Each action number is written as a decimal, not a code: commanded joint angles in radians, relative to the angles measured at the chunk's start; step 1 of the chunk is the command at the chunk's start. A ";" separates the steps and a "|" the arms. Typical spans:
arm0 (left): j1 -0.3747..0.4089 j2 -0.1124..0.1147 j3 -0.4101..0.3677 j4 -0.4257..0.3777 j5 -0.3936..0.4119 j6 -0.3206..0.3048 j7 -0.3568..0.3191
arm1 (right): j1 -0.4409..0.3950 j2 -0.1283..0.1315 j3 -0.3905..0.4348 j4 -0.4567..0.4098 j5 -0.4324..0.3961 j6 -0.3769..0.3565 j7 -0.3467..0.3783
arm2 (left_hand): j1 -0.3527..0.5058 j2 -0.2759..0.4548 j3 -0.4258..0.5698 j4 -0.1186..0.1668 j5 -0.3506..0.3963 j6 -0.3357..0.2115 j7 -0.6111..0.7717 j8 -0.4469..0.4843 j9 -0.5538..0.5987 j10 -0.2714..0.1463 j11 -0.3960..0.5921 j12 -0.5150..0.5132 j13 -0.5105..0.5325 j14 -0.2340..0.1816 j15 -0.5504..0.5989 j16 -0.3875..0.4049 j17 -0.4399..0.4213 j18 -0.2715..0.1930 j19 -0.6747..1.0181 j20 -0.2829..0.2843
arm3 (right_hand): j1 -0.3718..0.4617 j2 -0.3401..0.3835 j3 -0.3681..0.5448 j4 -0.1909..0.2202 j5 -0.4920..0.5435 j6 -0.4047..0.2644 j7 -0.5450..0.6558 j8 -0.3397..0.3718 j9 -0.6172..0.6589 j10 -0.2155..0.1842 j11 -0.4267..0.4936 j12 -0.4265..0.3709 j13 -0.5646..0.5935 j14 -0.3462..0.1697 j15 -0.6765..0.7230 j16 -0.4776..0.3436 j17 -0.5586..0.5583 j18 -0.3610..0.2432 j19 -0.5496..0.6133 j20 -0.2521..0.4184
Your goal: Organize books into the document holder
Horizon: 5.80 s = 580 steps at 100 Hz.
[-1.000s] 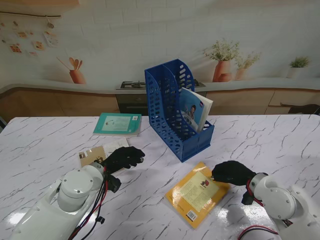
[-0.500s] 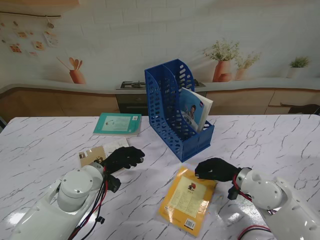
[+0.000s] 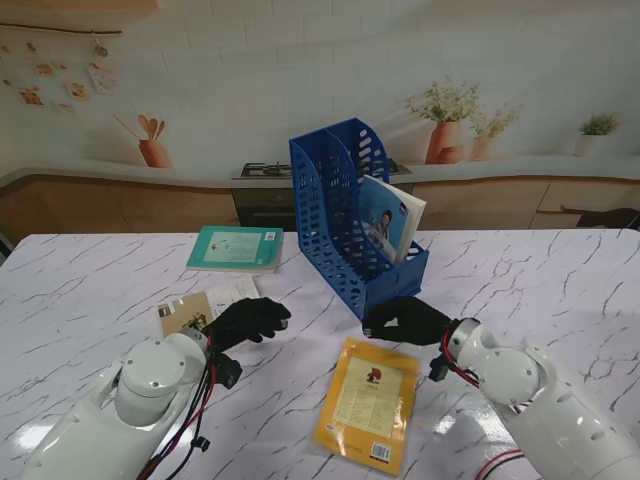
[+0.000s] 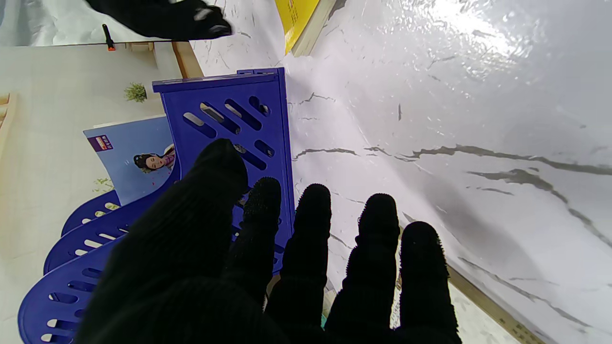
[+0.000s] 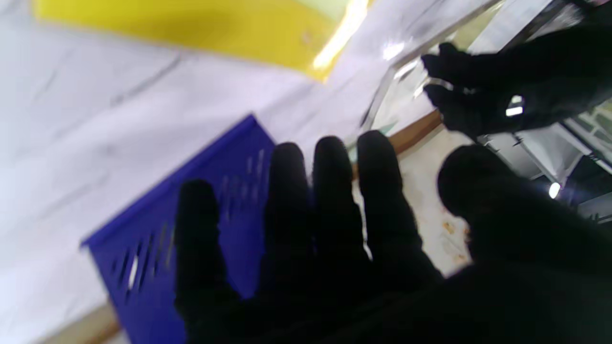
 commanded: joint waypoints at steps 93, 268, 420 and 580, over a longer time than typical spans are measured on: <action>0.001 -0.006 0.016 -0.003 -0.003 -0.019 -0.002 | -0.233 0.008 0.085 -0.107 0.133 0.107 0.073 | 0.035 0.043 -0.039 0.021 0.015 0.000 0.011 -0.005 0.013 0.000 0.016 0.005 -0.003 -0.015 0.029 0.008 -0.006 -0.016 0.020 0.009 | -0.040 0.092 -0.062 0.044 0.101 0.035 -0.103 0.057 0.058 0.064 -0.020 -0.074 0.087 0.059 -0.008 -0.052 0.111 -0.089 0.009 -0.055; -0.072 -0.031 0.151 0.087 -0.137 0.166 -0.036 | -0.213 0.019 0.090 -0.357 0.218 0.993 0.202 | -0.094 0.059 -0.032 0.020 -0.054 0.331 -0.298 -0.156 -0.126 0.269 0.037 -0.102 0.083 0.118 0.170 -0.124 0.426 0.027 0.098 0.005 | -0.080 -0.043 -0.153 0.015 -0.077 0.402 -0.326 -0.074 -0.142 0.389 0.008 -0.093 0.091 0.248 -0.046 -0.121 0.398 -0.059 0.208 -0.020; -0.059 -0.047 0.185 0.081 -0.163 0.252 0.000 | -0.179 -0.124 0.073 -0.298 0.693 1.221 -0.068 | -0.058 0.089 0.003 0.038 -0.110 0.352 -0.522 -0.147 -0.225 0.250 0.064 -0.095 0.093 0.111 0.201 -0.111 0.457 0.139 0.154 0.028 | -0.014 -0.095 0.055 0.021 -0.369 0.441 -0.412 -0.039 -0.510 0.408 0.089 -0.076 -0.224 0.221 -0.047 -0.097 0.115 -0.153 0.049 -0.060; -0.020 -0.072 0.146 0.092 -0.221 -0.007 0.104 | -0.153 -0.187 0.058 -0.250 0.852 1.208 -0.188 | 0.208 -0.190 0.317 -0.008 -0.026 -0.137 0.577 0.247 0.299 -0.082 0.046 0.466 0.452 -0.130 0.421 0.305 0.798 -0.117 0.415 -0.120 | 0.001 -0.179 0.103 0.010 -0.313 0.181 -0.305 0.194 -0.386 0.172 0.310 0.077 -0.094 0.093 0.119 0.001 0.011 -0.038 0.069 -0.026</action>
